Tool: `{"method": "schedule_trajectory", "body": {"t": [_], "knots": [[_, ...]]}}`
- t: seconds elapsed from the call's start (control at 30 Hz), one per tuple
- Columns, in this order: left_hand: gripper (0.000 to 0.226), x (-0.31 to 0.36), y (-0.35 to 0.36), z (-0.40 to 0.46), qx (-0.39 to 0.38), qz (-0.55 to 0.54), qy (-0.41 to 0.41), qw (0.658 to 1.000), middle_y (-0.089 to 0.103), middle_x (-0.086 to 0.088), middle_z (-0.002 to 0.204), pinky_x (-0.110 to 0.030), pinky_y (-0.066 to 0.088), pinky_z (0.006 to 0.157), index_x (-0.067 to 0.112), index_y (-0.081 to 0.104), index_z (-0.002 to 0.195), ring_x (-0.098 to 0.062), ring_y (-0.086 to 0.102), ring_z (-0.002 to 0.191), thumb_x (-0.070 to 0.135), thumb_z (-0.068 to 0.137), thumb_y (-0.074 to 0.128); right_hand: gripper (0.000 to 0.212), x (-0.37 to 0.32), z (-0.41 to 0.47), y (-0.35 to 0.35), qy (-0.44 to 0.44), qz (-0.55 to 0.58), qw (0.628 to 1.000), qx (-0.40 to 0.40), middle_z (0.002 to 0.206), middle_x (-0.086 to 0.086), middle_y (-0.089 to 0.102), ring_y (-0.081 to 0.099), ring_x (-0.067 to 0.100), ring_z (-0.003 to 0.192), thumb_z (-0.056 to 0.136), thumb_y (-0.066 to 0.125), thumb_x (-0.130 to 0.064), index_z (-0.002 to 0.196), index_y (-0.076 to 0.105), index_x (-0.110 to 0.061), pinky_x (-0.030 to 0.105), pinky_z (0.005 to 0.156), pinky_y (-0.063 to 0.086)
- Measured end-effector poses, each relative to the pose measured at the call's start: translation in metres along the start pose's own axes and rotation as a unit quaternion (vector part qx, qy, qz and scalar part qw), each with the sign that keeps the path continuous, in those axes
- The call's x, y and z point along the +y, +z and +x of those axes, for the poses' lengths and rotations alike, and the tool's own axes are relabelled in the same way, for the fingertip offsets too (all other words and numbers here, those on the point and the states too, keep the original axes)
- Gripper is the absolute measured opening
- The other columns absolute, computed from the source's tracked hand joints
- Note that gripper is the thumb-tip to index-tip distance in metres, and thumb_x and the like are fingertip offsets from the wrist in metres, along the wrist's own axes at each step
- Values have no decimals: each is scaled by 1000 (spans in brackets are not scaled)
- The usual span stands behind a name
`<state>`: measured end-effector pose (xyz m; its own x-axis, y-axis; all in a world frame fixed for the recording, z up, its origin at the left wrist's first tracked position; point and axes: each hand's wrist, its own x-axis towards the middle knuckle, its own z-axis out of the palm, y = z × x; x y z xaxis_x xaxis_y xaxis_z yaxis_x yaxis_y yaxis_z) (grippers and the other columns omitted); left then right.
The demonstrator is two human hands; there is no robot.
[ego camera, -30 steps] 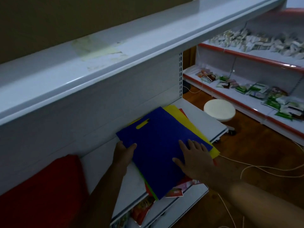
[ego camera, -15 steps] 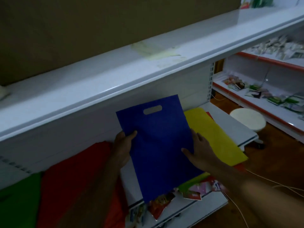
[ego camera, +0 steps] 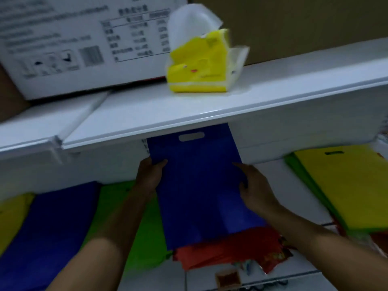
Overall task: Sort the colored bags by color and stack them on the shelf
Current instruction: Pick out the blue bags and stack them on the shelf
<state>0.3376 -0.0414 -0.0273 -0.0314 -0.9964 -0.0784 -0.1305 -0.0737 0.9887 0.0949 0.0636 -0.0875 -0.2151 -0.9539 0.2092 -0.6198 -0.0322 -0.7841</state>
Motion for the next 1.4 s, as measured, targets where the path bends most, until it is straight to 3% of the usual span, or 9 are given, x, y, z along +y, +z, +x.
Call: {"method": "schedule_trajectory", "body": {"t": [0.17, 0.27, 0.37, 0.47, 0.67, 0.77, 0.93, 1.1, 1.4], "knots": [[26, -9, -111, -2, 83, 81, 39, 992, 64, -5, 116, -43, 51, 94, 17, 60, 119, -25, 61, 105, 11, 93, 58, 50, -72, 1, 73, -11, -6, 999, -49, 145, 6, 44, 45, 19, 129, 97, 41, 0, 145, 40, -14, 15, 102, 27], [61, -11, -156, -13, 158, 130, 72, 976, 48, 5, 130, -26, 42, 96, 16, 31, 147, -11, 49, 113, 5, 92, 58, 49, -104, 1, 110, -39, -5, 996, -85, 147, 4, 42, 44, 16, 129, 99, 42, -6, 147, 39, -15, 14, 102, 27], [85, -19, -194, -26, 222, 165, 93, 956, 42, 1, 146, -28, 40, 103, 27, 11, 153, -17, 47, 126, 1, 89, 61, 49, -126, 4, 142, -52, 0, 992, -117, 149, 4, 39, 41, 17, 132, 98, 51, -16, 147, 39, -15, 15, 104, 26], [67, -33, -233, -39, 272, 246, 102, 925, 51, -11, 139, -27, 40, 100, 12, 38, 146, -26, 51, 123, 1, 84, 64, 53, -146, 5, 172, -56, 24, 983, -173, 151, 5, 38, 40, 18, 135, 97, 55, -17, 147, 38, -14, 14, 104, 26], [38, -56, -296, -60, 313, 268, 8, 911, 63, -14, 95, -35, 49, 62, 4, 57, 127, -25, 57, 66, 6, 89, 62, 54, -169, -8, 230, -39, 59, 959, -275, 147, 5, 43, 45, 21, 131, 95, 56, -12, 146, 39, -12, 20, 106, 34], [41, -71, -322, -54, 312, 260, -14, 914, 67, -20, 99, -45, 56, 65, 5, 55, 129, -34, 63, 70, 8, 89, 62, 53, -180, -10, 259, -38, 57, 955, -287, 145, 6, 44, 46, 23, 131, 94, 57, -14, 145, 42, -14, 34, 110, 38], [48, -94, -365, -21, 305, 280, -43, 909, 66, -22, 110, -45, 52, 79, 7, 54, 133, -41, 64, 93, 11, 85, 60, 55, -198, -1, 304, -22, 27, 958, -285, 150, 7, 39, 41, 22, 134, 95, 56, -14, 147, 37, -13, 26, 111, 32], [53, -107, -410, 22, 274, 332, -10, 903, 66, -22, 107, -31, 41, 74, 1, 56, 130, -36, 63, 89, 4, 78, 63, 58, -217, 9, 351, -4, -24, 956, -292, 152, 7, 34, 38, 22, 136, 96, 53, -16, 150, 33, -15, 27, 112, 31], [41, -161, -474, 87, 221, 391, -24, 893, 59, -23, 126, -42, 43, 94, 2, 60, 125, -39, 56, 114, 4, 84, 62, 60, -233, 17, 428, -8, -125, 934, -334, 158, 3, 24, 26, 19, 143, 99, 49, -27, 153, 25, -18, 23, 115, 20]]}}
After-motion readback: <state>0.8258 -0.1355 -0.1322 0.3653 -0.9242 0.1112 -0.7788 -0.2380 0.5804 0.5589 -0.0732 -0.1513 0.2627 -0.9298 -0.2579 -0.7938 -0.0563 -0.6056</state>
